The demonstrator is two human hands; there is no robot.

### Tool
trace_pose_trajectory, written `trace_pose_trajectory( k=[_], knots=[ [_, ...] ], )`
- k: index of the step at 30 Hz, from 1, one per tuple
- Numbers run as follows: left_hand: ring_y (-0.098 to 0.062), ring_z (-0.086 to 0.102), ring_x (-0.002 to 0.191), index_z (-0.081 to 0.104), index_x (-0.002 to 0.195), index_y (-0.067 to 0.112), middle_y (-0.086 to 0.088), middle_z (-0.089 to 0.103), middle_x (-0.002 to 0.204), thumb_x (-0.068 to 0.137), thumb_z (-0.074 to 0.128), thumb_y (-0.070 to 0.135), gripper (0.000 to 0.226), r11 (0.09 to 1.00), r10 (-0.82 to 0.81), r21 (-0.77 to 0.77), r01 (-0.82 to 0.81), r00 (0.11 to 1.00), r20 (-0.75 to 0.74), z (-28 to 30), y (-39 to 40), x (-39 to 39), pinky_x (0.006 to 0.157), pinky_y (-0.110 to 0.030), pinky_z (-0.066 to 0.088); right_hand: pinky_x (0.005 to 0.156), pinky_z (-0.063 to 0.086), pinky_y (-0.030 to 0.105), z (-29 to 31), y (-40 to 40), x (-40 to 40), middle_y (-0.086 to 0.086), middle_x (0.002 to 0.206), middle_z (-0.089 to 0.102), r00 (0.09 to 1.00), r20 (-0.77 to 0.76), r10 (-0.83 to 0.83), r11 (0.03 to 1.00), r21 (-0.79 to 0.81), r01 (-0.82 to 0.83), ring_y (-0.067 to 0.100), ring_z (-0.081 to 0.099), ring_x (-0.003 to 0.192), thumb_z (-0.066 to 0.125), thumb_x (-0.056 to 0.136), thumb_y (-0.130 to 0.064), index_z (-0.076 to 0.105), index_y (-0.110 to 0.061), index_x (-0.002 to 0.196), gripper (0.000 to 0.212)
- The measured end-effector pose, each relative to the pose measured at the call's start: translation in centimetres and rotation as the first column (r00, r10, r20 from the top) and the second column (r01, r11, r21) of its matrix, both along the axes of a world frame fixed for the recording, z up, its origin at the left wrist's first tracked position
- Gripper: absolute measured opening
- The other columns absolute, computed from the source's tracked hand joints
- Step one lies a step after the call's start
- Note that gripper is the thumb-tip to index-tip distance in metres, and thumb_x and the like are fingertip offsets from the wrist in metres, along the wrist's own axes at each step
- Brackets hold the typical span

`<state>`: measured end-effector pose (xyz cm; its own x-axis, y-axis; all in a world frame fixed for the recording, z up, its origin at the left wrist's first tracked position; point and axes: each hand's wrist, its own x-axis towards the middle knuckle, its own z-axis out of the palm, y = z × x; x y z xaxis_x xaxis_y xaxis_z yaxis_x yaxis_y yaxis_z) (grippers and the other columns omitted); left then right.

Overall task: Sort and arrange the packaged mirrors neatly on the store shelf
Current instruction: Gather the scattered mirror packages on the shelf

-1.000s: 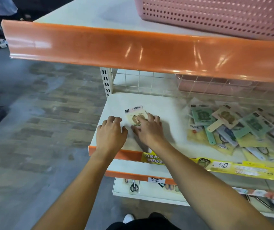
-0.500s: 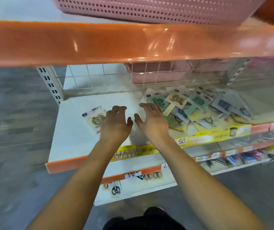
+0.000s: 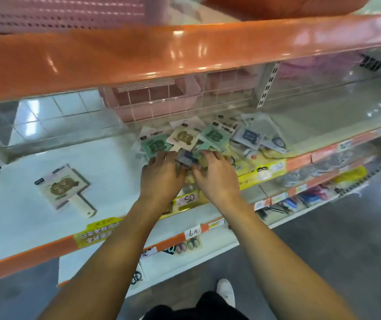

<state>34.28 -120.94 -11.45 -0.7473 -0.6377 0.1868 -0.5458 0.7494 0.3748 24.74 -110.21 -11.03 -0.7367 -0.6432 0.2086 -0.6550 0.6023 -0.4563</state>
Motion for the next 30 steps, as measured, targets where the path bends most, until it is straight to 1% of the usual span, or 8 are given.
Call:
trace_pose_trajectory(
  k=[5,10,14,18,20,22,26,30],
  knots=[
    [-0.036,0.057,0.109,0.055,0.127,0.016,-0.01,0.057,0.123,0.086,0.054,0.032,0.044,0.999,0.051,-0.013,-0.051,0.998,0.03,-0.1,3.1,-4.9,0.084,-0.045,0.05,0.089,0.048,0.043,-0.3,2.5,-5.4,0.012,0.121,0.062,1.0,0.005,0.023,0.998,-0.058,-0.023,0.035,0.056,0.11,0.058,0.09,-0.041,0.059,-0.015,0.126,0.043],
    [-0.035,0.059,0.104,0.057,0.124,0.012,-0.012,0.059,0.118,0.087,0.057,0.03,0.041,0.988,0.142,-0.068,-0.139,0.989,0.048,-0.2,4.7,-7.8,0.081,-0.044,0.051,0.083,0.05,0.045,-1.3,2.9,-9.2,0.015,0.115,0.064,0.993,0.008,0.115,0.99,-0.076,-0.114,0.04,0.06,0.103,0.059,0.088,-0.039,0.061,-0.014,0.12,0.041],
    [-0.036,0.061,0.098,0.059,0.12,0.011,-0.013,0.061,0.113,0.085,0.055,0.029,0.04,0.981,0.188,-0.065,-0.185,0.981,0.054,-0.2,5.3,-8.5,0.076,-0.044,0.053,0.084,0.051,0.047,-1.9,2.4,-10.6,0.014,0.113,0.064,0.99,0.014,0.142,0.988,-0.061,-0.141,0.041,0.058,0.104,0.047,0.083,-0.045,0.064,-0.014,0.116,0.048],
    [-0.035,0.064,0.09,0.063,0.11,0.01,-0.012,0.063,0.105,0.08,0.066,0.023,0.033,0.966,0.245,-0.094,-0.243,0.969,0.02,0.1,5.2,-8.2,0.069,-0.041,0.052,0.082,0.051,0.049,-2.3,1.8,-11.3,0.015,0.115,0.063,0.987,-0.017,0.159,0.985,-0.067,-0.16,0.042,0.056,0.107,0.059,0.084,-0.04,0.063,-0.011,0.115,0.043],
    [-0.035,0.064,0.087,0.065,0.106,0.01,-0.012,0.064,0.102,0.08,0.059,0.027,0.032,0.966,0.242,-0.098,-0.24,0.97,0.011,0.1,4.9,-7.9,0.068,-0.041,0.053,0.077,0.053,0.05,-2.5,1.2,-11.3,0.016,0.11,0.064,0.989,-0.026,0.145,0.986,-0.075,-0.147,0.043,0.058,0.103,0.061,0.083,-0.039,0.063,-0.009,0.11,0.041],
    [-0.035,0.063,0.092,0.064,0.11,0.01,-0.012,0.063,0.106,0.083,0.048,0.033,0.039,0.971,0.226,-0.085,-0.225,0.974,0.009,0.5,4.1,-7.8,0.071,-0.041,0.053,0.079,0.053,0.05,-2.7,0.7,-11.5,0.016,0.109,0.063,0.99,-0.038,0.137,0.987,-0.082,-0.14,0.042,0.058,0.104,0.059,0.084,-0.038,0.063,-0.008,0.11,0.04],
    [-0.028,0.052,0.117,0.05,0.129,0.019,-0.005,0.051,0.13,0.094,0.05,0.034,0.039,0.962,0.269,0.026,-0.272,0.96,0.076,1.0,2.4,-7.9,0.09,-0.039,0.046,0.098,0.039,0.045,-2.1,-0.6,-12.0,0.011,0.132,0.051,0.988,0.043,0.15,0.987,0.058,-0.152,0.037,0.043,0.124,0.055,0.091,-0.04,0.054,-0.013,0.128,0.045],
    [-0.026,0.05,0.119,0.048,0.13,0.021,-0.003,0.048,0.131,0.095,0.048,0.036,0.039,0.964,0.258,0.041,-0.263,0.961,0.1,1.1,2.1,-7.8,0.091,-0.037,0.044,0.103,0.035,0.042,-2.2,-2.0,-12.2,0.009,0.138,0.047,0.99,0.061,0.129,0.979,0.148,-0.137,0.034,0.038,0.127,0.049,0.094,-0.044,0.048,-0.016,0.133,0.048]
  ],
)
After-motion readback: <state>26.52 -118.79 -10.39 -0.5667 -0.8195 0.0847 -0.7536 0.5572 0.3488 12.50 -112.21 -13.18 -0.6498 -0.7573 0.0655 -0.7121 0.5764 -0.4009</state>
